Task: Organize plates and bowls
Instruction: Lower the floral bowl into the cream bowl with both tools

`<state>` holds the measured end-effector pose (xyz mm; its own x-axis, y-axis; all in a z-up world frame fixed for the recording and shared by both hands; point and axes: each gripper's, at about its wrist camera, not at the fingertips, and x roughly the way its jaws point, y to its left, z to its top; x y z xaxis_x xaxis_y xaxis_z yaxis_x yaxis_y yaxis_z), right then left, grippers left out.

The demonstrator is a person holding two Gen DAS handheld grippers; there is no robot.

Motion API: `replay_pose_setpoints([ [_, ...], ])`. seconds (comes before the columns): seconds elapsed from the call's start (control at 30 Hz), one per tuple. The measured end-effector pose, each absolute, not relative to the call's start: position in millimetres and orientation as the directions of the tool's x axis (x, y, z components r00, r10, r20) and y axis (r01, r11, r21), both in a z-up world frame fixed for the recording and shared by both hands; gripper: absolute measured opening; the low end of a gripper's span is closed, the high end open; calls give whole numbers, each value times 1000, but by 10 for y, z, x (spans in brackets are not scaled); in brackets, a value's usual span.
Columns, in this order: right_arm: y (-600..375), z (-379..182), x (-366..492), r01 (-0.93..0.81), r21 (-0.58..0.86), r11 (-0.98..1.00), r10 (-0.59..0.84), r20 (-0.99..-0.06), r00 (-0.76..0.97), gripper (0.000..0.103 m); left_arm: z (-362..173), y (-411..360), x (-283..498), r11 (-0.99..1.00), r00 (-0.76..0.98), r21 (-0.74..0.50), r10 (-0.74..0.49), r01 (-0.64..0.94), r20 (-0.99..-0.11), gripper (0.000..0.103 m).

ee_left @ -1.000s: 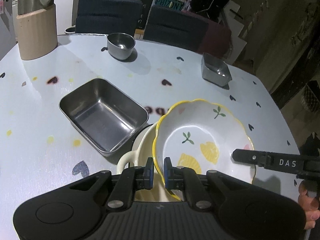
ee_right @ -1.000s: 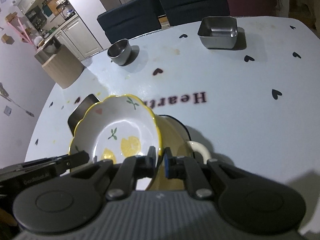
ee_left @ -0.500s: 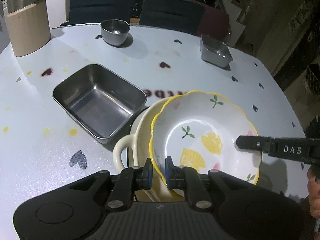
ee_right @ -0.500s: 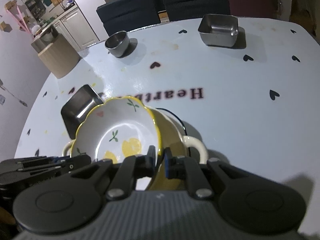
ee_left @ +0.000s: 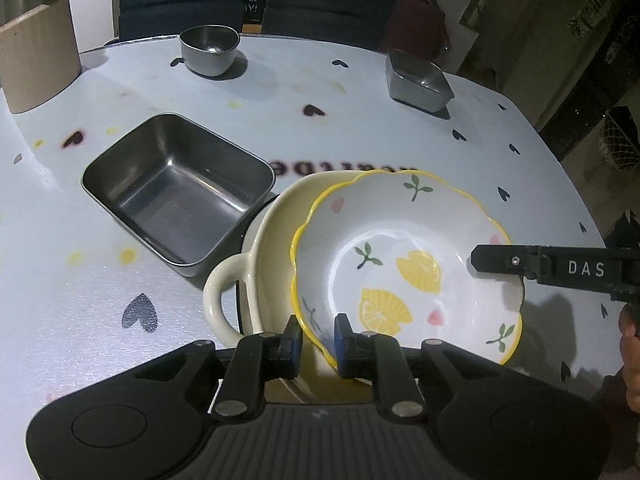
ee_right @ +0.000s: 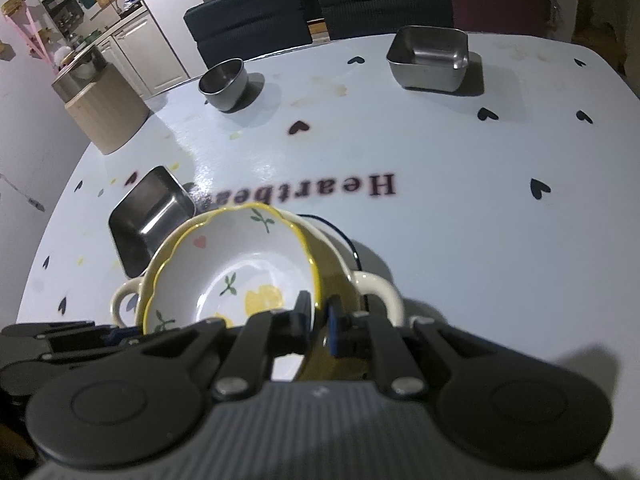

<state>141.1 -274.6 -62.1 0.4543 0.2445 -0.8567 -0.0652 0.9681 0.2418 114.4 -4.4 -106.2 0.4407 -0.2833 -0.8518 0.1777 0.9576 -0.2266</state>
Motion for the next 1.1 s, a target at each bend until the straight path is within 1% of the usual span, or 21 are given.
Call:
replay_pose_setpoints([
  [0.1,-2747,-624,1417,-61,243,968,244,-856,456,10,-1062,-34,1167,957,435,-234,-287,173,-854,18],
  [0.2,-2745,-626,1422,-59,244,968,243,-856,456,10,-1051,-39,1169,960,438,-218,-273,174,-856,21],
  [0.27,-2747,-630,1427,-55,242,969,239,-856,457,10,-1019,-33,1164,964,456,-202,-260,174,-851,19],
  [0.33,-2749,-626,1426,-51,237,970,233,-855,463,8,-1008,6,1174,963,458,-216,-268,164,-847,19],
  [0.47,-2754,-624,1435,-47,239,970,233,-855,463,7,-1010,31,1186,962,458,-222,-272,160,-846,17],
  [0.77,-2695,-666,1458,-64,230,971,234,-863,448,7,-958,19,1167,964,478,-205,-263,172,-838,16],
  [1.1,-2632,-732,1525,-73,219,973,230,-877,421,7,-940,81,1154,962,486,-216,-270,164,-832,16],
])
